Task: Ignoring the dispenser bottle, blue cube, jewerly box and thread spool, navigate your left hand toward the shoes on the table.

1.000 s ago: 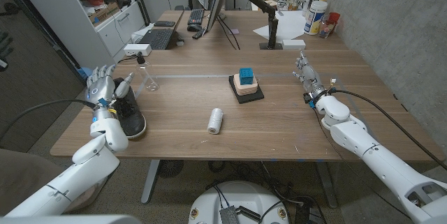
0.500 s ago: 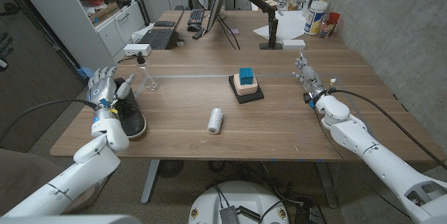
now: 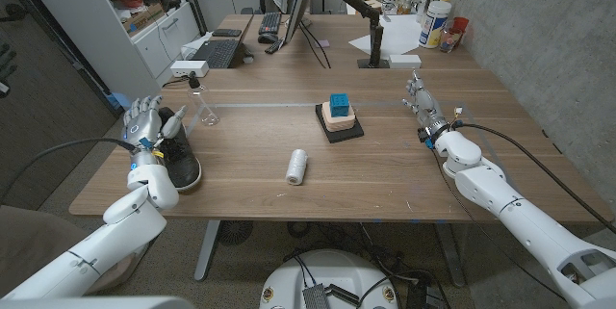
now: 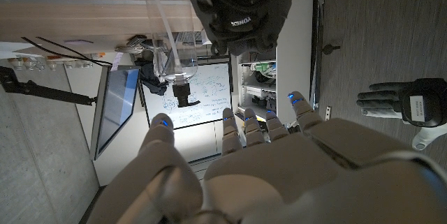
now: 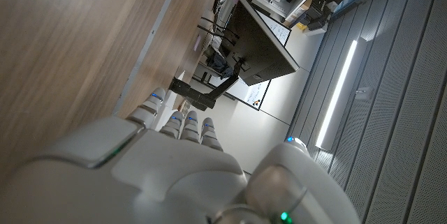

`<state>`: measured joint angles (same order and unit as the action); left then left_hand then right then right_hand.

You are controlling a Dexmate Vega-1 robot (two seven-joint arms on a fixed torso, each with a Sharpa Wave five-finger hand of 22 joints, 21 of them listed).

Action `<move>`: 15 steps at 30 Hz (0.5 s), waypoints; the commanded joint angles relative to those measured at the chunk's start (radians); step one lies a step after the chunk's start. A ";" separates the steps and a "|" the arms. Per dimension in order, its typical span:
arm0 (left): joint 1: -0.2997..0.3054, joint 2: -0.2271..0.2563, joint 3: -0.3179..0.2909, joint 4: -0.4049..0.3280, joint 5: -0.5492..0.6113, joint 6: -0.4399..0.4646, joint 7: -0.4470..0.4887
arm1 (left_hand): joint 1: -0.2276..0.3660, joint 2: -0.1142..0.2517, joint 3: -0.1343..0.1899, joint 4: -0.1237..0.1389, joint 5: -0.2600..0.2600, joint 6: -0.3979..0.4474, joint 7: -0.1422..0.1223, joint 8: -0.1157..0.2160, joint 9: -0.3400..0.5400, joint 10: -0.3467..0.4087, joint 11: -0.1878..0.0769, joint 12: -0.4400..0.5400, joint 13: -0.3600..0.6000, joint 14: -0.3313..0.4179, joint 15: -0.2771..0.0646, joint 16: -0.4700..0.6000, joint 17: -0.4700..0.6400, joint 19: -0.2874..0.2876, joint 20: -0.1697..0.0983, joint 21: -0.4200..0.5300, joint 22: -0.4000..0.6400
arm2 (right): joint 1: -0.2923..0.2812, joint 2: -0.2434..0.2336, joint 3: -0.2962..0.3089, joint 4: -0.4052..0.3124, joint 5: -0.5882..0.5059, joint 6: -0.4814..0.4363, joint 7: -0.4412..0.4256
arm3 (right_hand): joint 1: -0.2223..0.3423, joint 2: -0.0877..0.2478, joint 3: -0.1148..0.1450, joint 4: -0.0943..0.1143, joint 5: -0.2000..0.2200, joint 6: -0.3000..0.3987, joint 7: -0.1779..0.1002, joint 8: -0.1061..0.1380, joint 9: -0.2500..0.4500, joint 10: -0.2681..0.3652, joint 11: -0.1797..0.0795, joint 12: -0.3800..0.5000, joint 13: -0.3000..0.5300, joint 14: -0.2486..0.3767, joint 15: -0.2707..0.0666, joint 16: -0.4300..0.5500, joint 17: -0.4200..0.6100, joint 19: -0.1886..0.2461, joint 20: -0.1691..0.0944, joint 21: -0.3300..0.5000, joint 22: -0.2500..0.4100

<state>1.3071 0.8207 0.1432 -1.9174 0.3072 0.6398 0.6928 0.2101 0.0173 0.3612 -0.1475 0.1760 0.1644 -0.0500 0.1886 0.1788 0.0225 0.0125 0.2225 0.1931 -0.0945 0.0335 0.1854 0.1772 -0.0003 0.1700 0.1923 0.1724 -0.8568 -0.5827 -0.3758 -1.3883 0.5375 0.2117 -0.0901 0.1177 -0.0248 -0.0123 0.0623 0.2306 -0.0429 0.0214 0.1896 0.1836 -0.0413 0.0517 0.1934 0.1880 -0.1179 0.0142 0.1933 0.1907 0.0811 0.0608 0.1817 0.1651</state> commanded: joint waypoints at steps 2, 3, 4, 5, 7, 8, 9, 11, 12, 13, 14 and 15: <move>-0.001 0.012 0.009 0.000 -0.011 0.006 0.011 | 0.010 0.002 0.008 0.001 -0.001 -0.004 -0.002 -0.001 0.003 -0.004 0.004 -0.002 0.005 -0.010 0.004 -0.001 0.003 -0.002 0.003 0.000 0.003 | 0.000 0.001 -0.002 -0.002 0.000 -0.001 0.003 | -0.005 0.002 -0.007 0.000 0.000 -0.003 -0.008 0.005 0.005 -0.006 0.002 0.004 0.003 -0.006 -0.002 0.005 0.003 0.001 0.002 0.005 0.004; -0.001 0.012 0.009 0.000 -0.011 0.006 0.011 | 0.010 0.002 0.008 0.001 -0.001 -0.004 -0.001 -0.001 0.003 -0.005 0.004 -0.002 0.005 -0.010 0.004 -0.001 0.003 -0.002 0.003 0.000 0.003 | 0.000 0.001 -0.002 -0.002 0.000 -0.001 0.003 | -0.005 0.002 -0.007 0.000 0.001 -0.003 -0.009 0.005 0.005 -0.006 0.002 0.004 0.003 -0.006 -0.002 0.005 0.003 0.001 0.002 0.005 0.004; -0.001 0.013 0.009 0.000 -0.012 0.007 0.012 | 0.010 0.002 0.008 0.001 -0.001 -0.004 -0.001 -0.001 0.003 -0.005 0.004 -0.002 0.005 -0.010 0.004 -0.001 0.003 -0.002 0.003 0.000 0.003 | 0.000 0.001 -0.002 -0.002 0.000 -0.001 0.003 | -0.005 0.002 -0.007 0.000 0.001 -0.003 -0.009 0.005 0.005 -0.006 0.002 0.004 0.003 -0.007 -0.002 0.005 0.003 0.001 0.002 0.005 0.004; -0.001 0.013 0.010 0.003 -0.013 0.003 0.013 | 0.010 0.002 0.008 0.001 -0.001 -0.004 -0.001 -0.001 0.003 -0.005 0.004 -0.002 0.005 -0.010 0.004 -0.001 0.003 -0.002 0.004 0.000 0.003 | 0.001 0.003 -0.003 -0.002 0.001 -0.001 0.003 | -0.005 0.002 -0.007 0.000 0.001 -0.003 -0.008 0.005 0.005 -0.006 0.004 0.004 0.003 -0.007 -0.002 0.004 0.003 0.001 0.002 0.005 0.004; -0.001 0.014 0.011 0.003 -0.014 0.003 0.014 | 0.011 0.002 0.008 0.001 -0.001 -0.002 0.001 0.000 0.003 -0.005 0.004 -0.002 0.005 -0.010 0.004 -0.001 0.003 -0.002 0.004 0.000 0.003 | 0.001 0.003 -0.003 -0.002 0.001 -0.001 0.003 | -0.006 0.002 -0.008 0.000 0.001 -0.002 -0.008 0.005 0.005 -0.006 0.003 0.004 0.003 -0.006 -0.002 0.005 0.003 0.001 0.002 0.005 0.004; -0.003 0.011 0.012 0.005 -0.016 0.006 0.014 | 0.011 0.002 0.008 0.001 -0.001 -0.002 0.000 0.000 0.003 -0.005 0.004 -0.002 0.005 -0.009 0.004 -0.001 0.003 -0.003 0.003 0.000 0.003 | 0.001 -0.001 -0.005 -0.008 -0.006 -0.006 -0.002 | -0.006 0.002 -0.008 0.001 0.001 -0.002 -0.008 0.005 0.005 -0.006 0.002 0.004 0.003 -0.006 -0.001 0.005 0.003 0.001 0.002 0.005 0.004; -0.004 0.011 0.013 0.005 -0.017 0.007 0.015 | 0.011 0.002 0.008 0.001 -0.001 -0.002 0.000 0.000 0.003 -0.004 0.004 -0.002 0.005 -0.010 0.004 -0.001 0.003 -0.003 0.003 0.000 0.003 | 0.001 -0.001 -0.005 -0.008 -0.006 -0.007 -0.002 | -0.006 0.002 -0.008 0.001 0.001 -0.002 -0.008 0.005 0.005 -0.006 0.002 0.004 0.003 -0.006 -0.002 0.005 0.003 0.001 0.002 0.005 0.004; -0.008 0.012 0.015 0.014 -0.021 0.001 0.014 | 0.011 0.002 0.009 0.001 -0.001 -0.002 0.001 0.000 0.003 -0.005 0.003 -0.002 0.005 -0.010 0.005 0.000 0.003 -0.002 0.003 0.000 0.003 | 0.001 0.001 -0.005 -0.006 -0.004 -0.003 0.001 | -0.007 0.003 -0.008 0.001 0.001 -0.001 -0.009 0.006 0.005 -0.005 0.002 0.005 0.003 -0.005 -0.001 0.005 0.003 0.002 0.001 0.005 0.004; -0.008 0.013 0.015 0.014 -0.022 0.000 0.014 | 0.011 0.002 0.009 0.001 -0.001 -0.002 0.001 0.000 0.003 -0.005 0.002 -0.002 0.005 -0.010 0.005 0.000 0.003 -0.002 0.004 0.000 0.003 | 0.001 0.002 -0.005 -0.006 -0.004 -0.002 0.001 | -0.008 0.003 -0.008 0.001 0.001 -0.002 -0.008 0.005 0.005 -0.005 0.001 0.004 0.003 -0.005 -0.001 0.005 0.004 0.001 0.002 0.005 0.004; -0.008 0.013 0.016 0.014 -0.022 0.000 0.015 | 0.011 0.002 0.009 0.001 -0.001 -0.001 0.001 0.000 0.003 -0.005 0.003 -0.002 0.005 -0.010 0.005 -0.001 0.003 -0.002 0.004 0.000 0.003 | 0.001 0.002 -0.005 -0.006 -0.004 -0.002 0.001 | -0.008 0.003 -0.009 0.002 0.001 -0.001 -0.009 0.006 0.005 -0.005 0.001 0.005 0.003 -0.006 -0.002 0.005 0.004 0.001 0.002 0.005 0.004; -0.017 0.014 0.020 0.024 -0.025 -0.002 0.011 | 0.011 0.002 0.009 0.001 -0.001 -0.001 0.000 0.000 0.003 -0.005 0.002 -0.002 0.005 -0.010 0.005 -0.001 0.003 -0.002 0.004 0.000 0.003 | 0.001 0.003 -0.004 -0.008 -0.001 -0.006 -0.001 | -0.008 0.003 -0.009 0.002 0.001 -0.002 -0.009 0.005 0.005 -0.004 0.003 0.005 0.003 -0.006 -0.002 0.005 0.004 0.001 0.002 0.005 0.004; -0.017 0.015 0.020 0.024 -0.025 -0.002 0.012 | 0.012 0.002 0.009 0.001 -0.001 -0.002 0.000 0.000 0.003 -0.006 0.002 -0.003 0.005 -0.010 0.005 -0.001 0.003 -0.002 0.005 0.000 0.003 | 0.001 0.002 -0.004 -0.009 0.000 -0.007 -0.001 | -0.008 0.003 -0.009 0.002 0.001 -0.002 -0.008 0.005 0.005 -0.004 0.003 0.005 0.003 -0.006 -0.001 0.005 0.004 0.001 0.002 0.005 0.004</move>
<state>1.3043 0.8304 0.1524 -1.9134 0.2948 0.6430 0.7044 0.2101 0.0173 0.3612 -0.1475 0.1760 0.1644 -0.0500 0.1886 0.1788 0.0225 0.0125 0.2226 0.1930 -0.0948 0.0339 0.1853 0.1772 -0.0002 0.1699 0.1923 0.1724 -0.8570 -0.5829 -0.3782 -1.3921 0.5367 0.2090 -0.0889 0.1176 -0.0246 -0.0151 0.0594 0.2306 -0.0429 0.0214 0.1896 0.1836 -0.0413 0.0517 0.1934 0.1880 -0.1179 0.0141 0.1933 0.1927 0.0811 0.0608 0.1817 0.1651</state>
